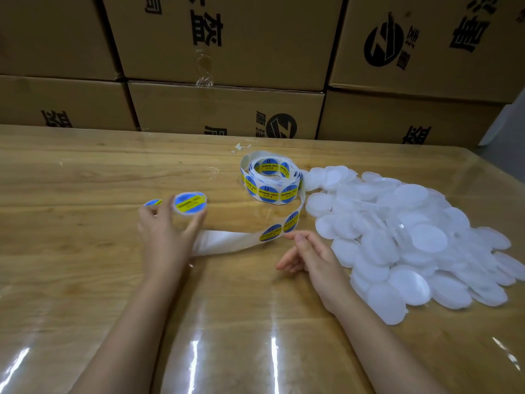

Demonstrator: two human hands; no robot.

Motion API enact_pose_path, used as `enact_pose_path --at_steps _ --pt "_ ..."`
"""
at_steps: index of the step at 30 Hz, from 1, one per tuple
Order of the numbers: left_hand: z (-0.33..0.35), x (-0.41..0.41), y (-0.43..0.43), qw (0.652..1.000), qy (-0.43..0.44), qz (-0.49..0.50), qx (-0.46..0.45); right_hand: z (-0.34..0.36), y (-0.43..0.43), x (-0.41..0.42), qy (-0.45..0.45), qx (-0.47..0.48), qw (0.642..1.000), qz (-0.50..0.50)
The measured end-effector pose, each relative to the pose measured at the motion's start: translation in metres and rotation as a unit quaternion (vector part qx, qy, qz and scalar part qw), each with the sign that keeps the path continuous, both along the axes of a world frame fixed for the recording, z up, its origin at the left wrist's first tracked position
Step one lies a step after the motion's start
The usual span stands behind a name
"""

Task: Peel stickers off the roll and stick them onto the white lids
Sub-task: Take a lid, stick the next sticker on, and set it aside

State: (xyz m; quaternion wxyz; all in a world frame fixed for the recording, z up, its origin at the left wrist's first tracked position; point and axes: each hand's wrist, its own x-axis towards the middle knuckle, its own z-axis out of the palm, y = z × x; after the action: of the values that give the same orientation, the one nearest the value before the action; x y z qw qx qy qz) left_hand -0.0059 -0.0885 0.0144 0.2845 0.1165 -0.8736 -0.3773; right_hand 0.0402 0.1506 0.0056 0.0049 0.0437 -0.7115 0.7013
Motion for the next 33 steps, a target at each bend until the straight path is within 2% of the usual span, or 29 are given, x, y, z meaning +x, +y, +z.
enact_pose_path --at_steps 2,5,9,11,14,18,22,28,33 --pt "-0.007 -0.004 -0.015 0.995 -0.08 0.063 -0.024 0.0 0.0 0.0 0.003 0.0 1.0 0.002" --pt "-0.016 -0.005 -0.02 0.977 -0.171 0.089 -0.089 0.001 0.0 0.0 0.004 0.004 1.0 0.006" --pt "-0.019 -0.006 -0.019 0.957 -0.229 0.083 -0.158 0.0 0.0 0.001 0.004 0.011 1.0 0.008" --pt "-0.021 -0.005 -0.019 0.959 -0.218 0.084 -0.162 0.0 0.0 0.001 0.004 0.013 1.0 0.01" --pt "-0.017 -0.005 -0.02 0.973 -0.152 0.084 -0.153 0.001 0.0 0.002 0.002 0.006 1.0 0.009" --pt "-0.014 -0.001 -0.015 0.968 -0.071 0.04 -0.239 0.002 0.0 0.002 0.003 0.005 1.0 0.008" --pt "-0.016 -0.001 -0.012 0.956 -0.101 0.026 -0.274 0.001 0.001 0.001 0.0 0.006 1.0 0.009" --pt "-0.017 0.0 -0.016 0.959 -0.165 0.005 -0.231 0.001 0.001 0.001 -0.001 0.005 1.0 0.01" --pt "-0.014 -0.001 -0.016 0.97 -0.124 0.014 -0.207 0.001 0.0 0.002 0.001 0.004 1.0 0.012"
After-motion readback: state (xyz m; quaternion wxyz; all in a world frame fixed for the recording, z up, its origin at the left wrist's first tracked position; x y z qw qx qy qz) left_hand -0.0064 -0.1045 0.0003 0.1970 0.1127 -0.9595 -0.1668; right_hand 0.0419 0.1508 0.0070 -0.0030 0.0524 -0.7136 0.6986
